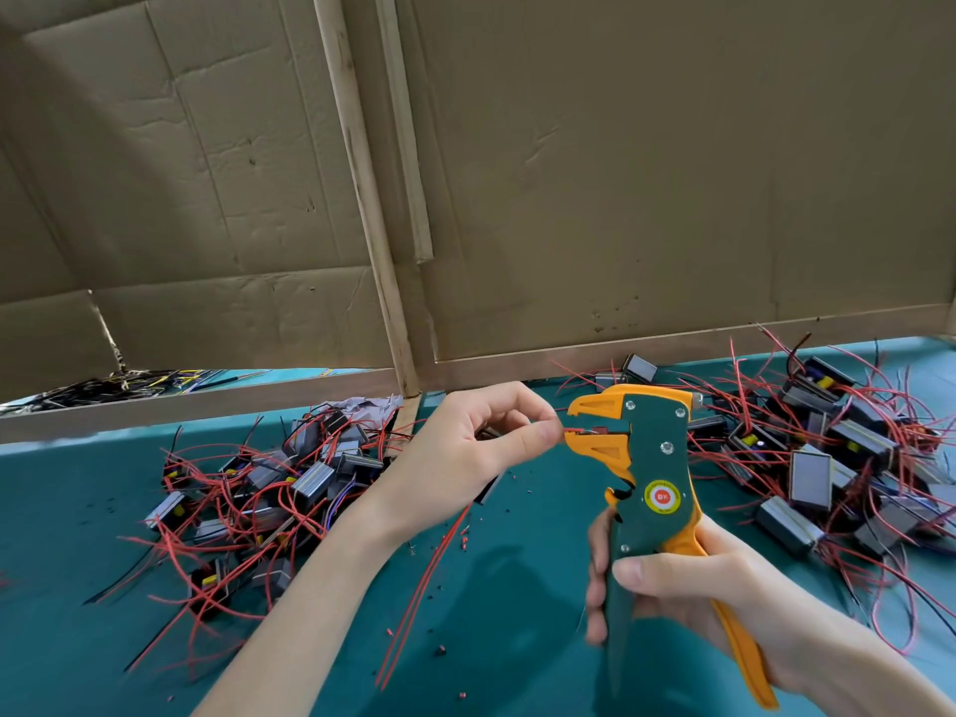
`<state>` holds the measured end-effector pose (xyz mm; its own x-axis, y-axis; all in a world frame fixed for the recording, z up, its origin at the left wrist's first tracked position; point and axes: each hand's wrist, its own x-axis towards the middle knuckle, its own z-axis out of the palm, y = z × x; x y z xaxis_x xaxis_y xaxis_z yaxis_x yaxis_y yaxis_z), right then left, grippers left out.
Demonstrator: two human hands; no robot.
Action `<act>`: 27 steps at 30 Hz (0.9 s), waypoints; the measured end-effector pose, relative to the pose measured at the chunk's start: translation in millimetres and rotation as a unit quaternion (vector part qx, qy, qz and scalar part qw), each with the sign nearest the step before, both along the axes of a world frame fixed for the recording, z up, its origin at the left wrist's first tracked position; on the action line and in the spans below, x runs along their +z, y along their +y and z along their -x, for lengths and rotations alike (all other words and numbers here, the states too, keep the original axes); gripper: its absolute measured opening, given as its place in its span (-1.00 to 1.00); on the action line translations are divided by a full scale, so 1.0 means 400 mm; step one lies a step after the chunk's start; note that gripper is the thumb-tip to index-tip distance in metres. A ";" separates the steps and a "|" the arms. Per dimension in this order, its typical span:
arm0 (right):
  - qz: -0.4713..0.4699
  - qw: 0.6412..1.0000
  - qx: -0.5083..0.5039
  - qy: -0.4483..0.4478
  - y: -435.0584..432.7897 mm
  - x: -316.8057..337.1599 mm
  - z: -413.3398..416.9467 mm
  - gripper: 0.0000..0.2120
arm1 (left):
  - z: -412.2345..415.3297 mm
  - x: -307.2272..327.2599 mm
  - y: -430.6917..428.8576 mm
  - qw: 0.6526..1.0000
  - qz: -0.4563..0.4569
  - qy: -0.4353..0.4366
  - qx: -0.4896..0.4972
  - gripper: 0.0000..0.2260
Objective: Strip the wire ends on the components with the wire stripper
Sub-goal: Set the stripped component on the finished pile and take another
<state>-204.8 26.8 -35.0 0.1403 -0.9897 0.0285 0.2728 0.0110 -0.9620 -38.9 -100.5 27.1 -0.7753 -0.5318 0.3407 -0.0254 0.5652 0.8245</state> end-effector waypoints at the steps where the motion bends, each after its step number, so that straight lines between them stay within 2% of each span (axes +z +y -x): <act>1: -0.001 1.000 0.000 0.000 0.000 -0.001 0.000 -0.82 | 0.000 0.000 0.000 1.000 -0.001 -0.002 -0.001 -0.90; 27: 0.002 0.999 -0.007 0.038 0.002 -0.008 0.004 -0.79 | -0.003 0.005 -0.001 1.000 0.003 -0.019 0.002 -0.90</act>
<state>-206.6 27.6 -38.2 0.1289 -0.9914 0.0221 0.1991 0.0041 -0.9800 -37.5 -101.1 28.9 -0.7854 -0.5327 0.3151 -0.0579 0.5702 0.8195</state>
